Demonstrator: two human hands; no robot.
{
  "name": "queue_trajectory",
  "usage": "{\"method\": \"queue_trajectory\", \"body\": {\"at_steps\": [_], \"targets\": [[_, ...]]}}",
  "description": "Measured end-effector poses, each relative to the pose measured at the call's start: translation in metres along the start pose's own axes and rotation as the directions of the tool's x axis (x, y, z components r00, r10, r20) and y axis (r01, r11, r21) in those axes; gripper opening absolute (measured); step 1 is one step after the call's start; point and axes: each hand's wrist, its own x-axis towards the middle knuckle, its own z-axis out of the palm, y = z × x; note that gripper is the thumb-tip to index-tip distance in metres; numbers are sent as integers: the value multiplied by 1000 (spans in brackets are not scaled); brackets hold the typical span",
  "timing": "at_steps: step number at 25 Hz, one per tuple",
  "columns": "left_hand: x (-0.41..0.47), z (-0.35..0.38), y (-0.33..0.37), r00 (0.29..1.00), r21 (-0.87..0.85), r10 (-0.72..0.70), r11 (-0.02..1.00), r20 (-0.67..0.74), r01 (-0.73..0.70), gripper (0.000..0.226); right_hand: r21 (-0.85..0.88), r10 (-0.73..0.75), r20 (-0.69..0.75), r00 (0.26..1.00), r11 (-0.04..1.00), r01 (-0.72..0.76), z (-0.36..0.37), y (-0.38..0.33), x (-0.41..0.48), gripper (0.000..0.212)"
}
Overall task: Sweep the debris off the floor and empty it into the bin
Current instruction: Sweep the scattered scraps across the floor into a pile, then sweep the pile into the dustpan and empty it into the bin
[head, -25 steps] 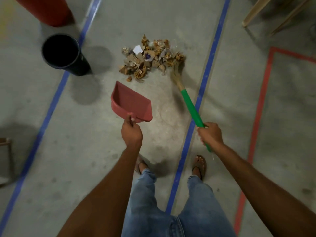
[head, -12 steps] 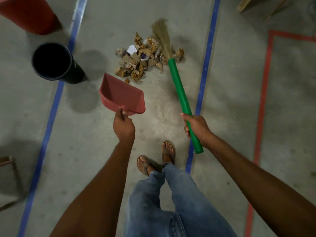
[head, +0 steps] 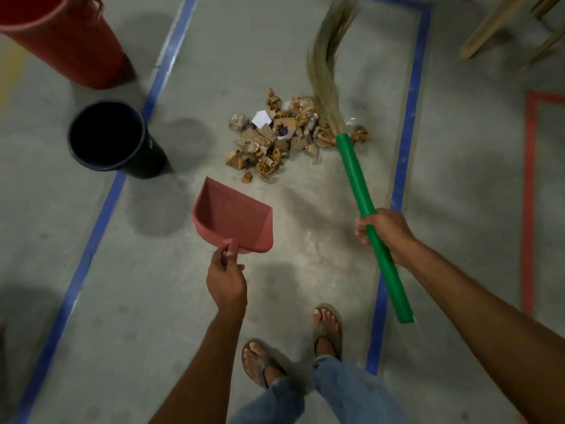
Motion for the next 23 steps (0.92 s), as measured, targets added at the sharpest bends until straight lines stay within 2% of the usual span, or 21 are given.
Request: {"method": "queue_trajectory", "body": {"at_steps": [4, 6, 8, 10, 13, 15, 18, 23], "targets": [[92, 29, -86, 998, -52, -58, 997, -16, 57, 32, -254, -188, -184, 965, 957, 138, 46, 6, 115, 15], [146, 51, -122, 998, -90, -69, 993, 15, 70, 32, -347, -267, -176, 948, 918, 194, 68, 9, 173, 27], [201, 71, -147, 997, -119, -52, 991, 52, 58, 43, -482, -307, -109, 945, 848, 220, 84, 7, 224, 26], [247, 86, -157, 995, -98, 14, 995, 101, -4, 53, -657, -273, -31, 962, 730, 186, 89, -3, 264, 23], [310, 102, -158, 979, 52, 159, 985, 125, -167, 51, -857, -283, -21, 959, 500, 129, 98, -11, 303, 43], [350, 114, -148, 961, 151, 240, 954, 135, -259, 56, -892, -341, 11, 940, 421, 163, 105, -8, 324, 55], [396, 135, -127, 912, 269, 346, 877, 219, -397, 66, -909, -398, 59, 916, 359, 214, 109, 4, 342, 71], [409, 168, -106, 878, 312, 374, 831, 299, -460, 56, -929, -526, 141, 839, 222, 295, 97, 46, 329, 61]]}}
